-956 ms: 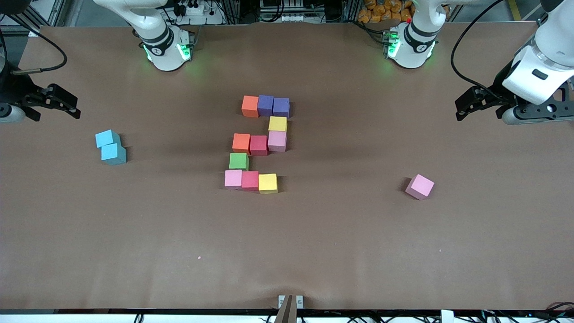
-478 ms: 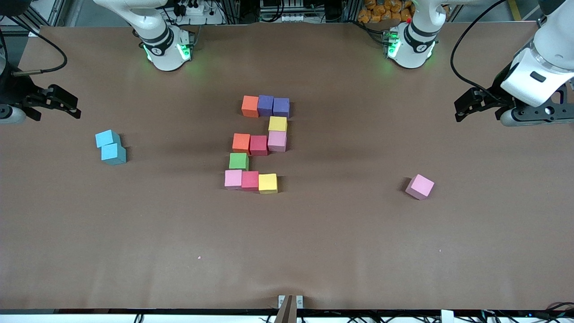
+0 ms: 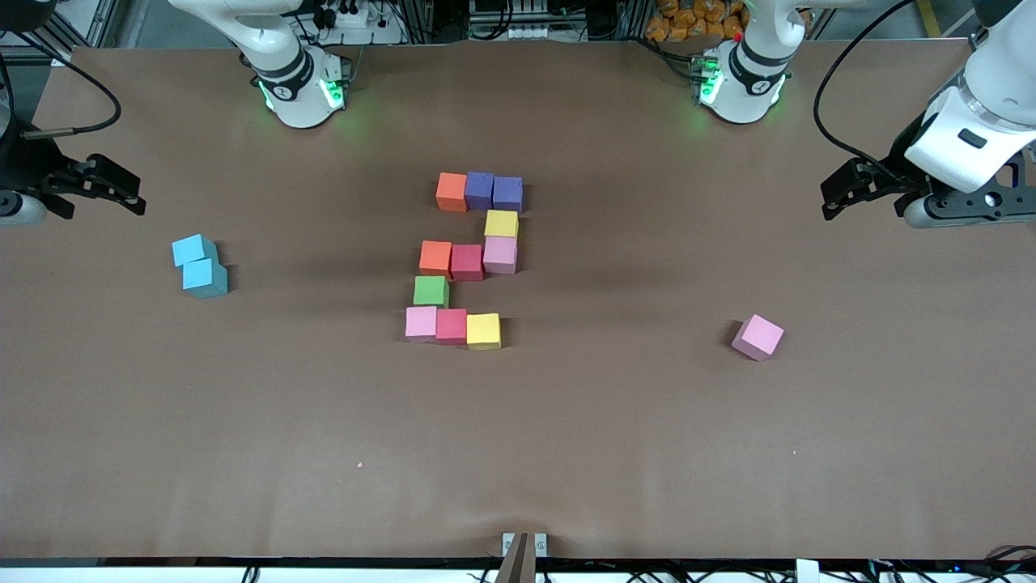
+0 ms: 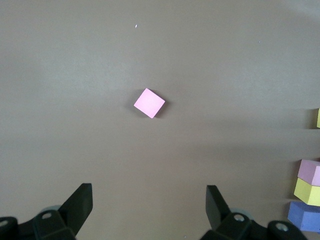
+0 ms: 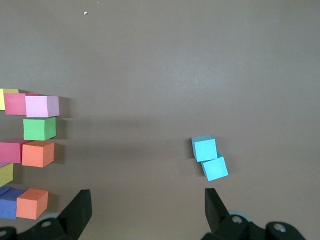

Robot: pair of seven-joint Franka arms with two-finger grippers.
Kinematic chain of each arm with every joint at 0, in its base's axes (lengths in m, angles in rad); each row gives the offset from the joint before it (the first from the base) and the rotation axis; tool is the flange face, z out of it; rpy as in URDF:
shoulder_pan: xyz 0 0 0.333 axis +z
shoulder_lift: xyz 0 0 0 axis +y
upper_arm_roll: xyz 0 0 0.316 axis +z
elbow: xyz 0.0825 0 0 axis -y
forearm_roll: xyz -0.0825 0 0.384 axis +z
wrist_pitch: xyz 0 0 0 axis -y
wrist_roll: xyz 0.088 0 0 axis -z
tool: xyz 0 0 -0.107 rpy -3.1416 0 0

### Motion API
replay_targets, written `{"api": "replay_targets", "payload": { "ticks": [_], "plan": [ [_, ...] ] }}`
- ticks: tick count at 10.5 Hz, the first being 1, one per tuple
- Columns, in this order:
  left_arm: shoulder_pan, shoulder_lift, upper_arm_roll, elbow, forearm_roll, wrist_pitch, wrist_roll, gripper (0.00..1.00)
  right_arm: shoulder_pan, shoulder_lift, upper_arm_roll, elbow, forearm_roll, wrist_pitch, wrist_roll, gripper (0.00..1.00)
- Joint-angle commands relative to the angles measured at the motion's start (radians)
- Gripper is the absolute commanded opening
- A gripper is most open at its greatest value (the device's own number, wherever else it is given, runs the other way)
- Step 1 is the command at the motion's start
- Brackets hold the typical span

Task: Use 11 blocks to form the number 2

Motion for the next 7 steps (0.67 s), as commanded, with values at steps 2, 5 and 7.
{"api": "replay_targets", "payload": {
  "ticks": [2, 5, 7],
  "plan": [
    [0.003, 0.01, 0.002, 0.028, -0.013, -0.027, 0.023, 1.0, 0.005, 0.002, 0.007, 0.036, 0.001, -0.042, 0.015, 1.0],
    [0.003, 0.01, 0.002, 0.033, -0.013, -0.027, 0.023, 1.0, 0.005, 0.002, 0.006, 0.035, -0.001, -0.049, 0.041, 1.0],
    [0.003, 0.014, 0.002, 0.034, -0.013, -0.027, 0.023, 1.0, 0.008, 0.004, 0.007, 0.035, 0.001, -0.056, 0.069, 1.0]
  ]
}}
